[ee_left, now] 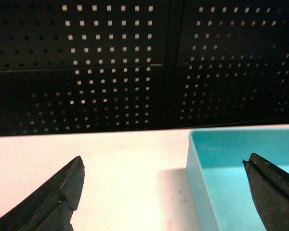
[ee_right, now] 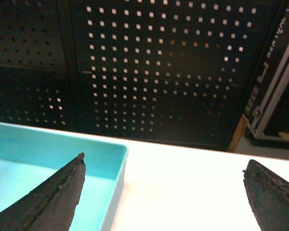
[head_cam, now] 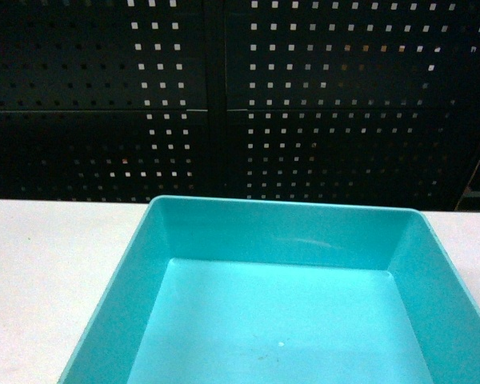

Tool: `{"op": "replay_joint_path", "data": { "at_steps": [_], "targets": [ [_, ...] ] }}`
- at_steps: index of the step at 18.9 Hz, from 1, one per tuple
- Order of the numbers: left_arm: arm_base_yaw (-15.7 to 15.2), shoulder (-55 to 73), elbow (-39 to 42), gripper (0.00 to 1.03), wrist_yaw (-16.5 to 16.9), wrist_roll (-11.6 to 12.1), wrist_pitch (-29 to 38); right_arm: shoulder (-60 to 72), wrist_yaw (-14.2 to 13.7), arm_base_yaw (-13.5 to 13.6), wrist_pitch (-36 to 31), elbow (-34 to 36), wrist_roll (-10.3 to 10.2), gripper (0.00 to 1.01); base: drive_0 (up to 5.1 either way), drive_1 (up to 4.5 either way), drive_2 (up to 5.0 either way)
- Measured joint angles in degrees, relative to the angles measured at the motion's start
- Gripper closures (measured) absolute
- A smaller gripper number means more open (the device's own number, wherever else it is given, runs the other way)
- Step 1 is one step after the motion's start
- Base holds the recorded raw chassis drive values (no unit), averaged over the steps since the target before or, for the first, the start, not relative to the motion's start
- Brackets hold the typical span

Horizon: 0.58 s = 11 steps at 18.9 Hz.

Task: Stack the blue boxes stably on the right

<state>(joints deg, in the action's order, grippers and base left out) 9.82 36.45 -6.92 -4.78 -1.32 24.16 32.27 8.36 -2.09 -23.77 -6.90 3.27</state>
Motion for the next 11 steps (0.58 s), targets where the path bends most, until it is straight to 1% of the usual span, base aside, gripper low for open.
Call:
{"op": "replay_joint_path", "data": {
  "at_steps": [1,2,3,4,5,6,7,8,9,10,11],
  "targets": [
    [-1.9,3.8,-3.7,0.05,3.1,-0.4,2.0,4.0,-0.4,1.6,-1.2,-3.6,0.2,0.03,0.0,0.0,0.0],
    [-3.2,6.9,-6.5,0.05,5.5,-0.5,2.9,7.4,-0.9,2.6,-2.9,-6.1,0.2,0.03,0.0,0.0,0.0],
    [-4.5,10.6,-8.8,0.05,8.0,-0.9,3.1,11.3,-2.0,3.9,-3.1,-8.7,0.2,0.03,0.0,0.0,0.0],
    [-5.2,13.4,-10.4,0.05,10.1,-0.9,2.4,14.2,-2.8,5.3,-2.3,-10.8,0.5,0.03,0.0,0.0,0.0],
    [-6.3,15.8,-12.7,0.05,12.4,-0.9,0.3,17.0,-3.3,7.0,-1.8,-13.0,0.8,0.03,0.0,0.0,0.0],
    [-7.2,17.4,-14.5,0.05,13.5,-1.2,0.7,19.9,-3.7,8.7,-0.2,-16.4,1.1,0.03,0.0,0.0,0.0],
    [-7.7,19.1,-16.9,0.05,14.1,-1.2,0.3,22.3,-4.6,9.7,-1.0,-19.0,1.2,0.03,0.0,0.0,0.0],
    [-7.8,21.2,-19.4,0.05,14.7,-1.0,0.0,25.5,-5.0,10.4,0.7,-22.8,1.2,0.03,0.0,0.0,0.0],
    [-5.5,29.4,-26.0,0.05,15.0,0.4,-3.6,35.4,-7.5,12.3,2.8,-29.4,3.1,0.03,0.0,0.0,0.0],
    [-4.0,31.9,-27.9,0.05,13.7,1.4,-5.8,38.2,-8.7,12.7,2.8,-30.8,4.1,0.03,0.0,0.0,0.0],
    [-2.6,34.5,-29.0,0.05,12.1,2.4,-7.0,40.9,-9.1,13.0,4.4,-32.2,4.3,0.03,0.0,0.0,0.0]
  ]
}}
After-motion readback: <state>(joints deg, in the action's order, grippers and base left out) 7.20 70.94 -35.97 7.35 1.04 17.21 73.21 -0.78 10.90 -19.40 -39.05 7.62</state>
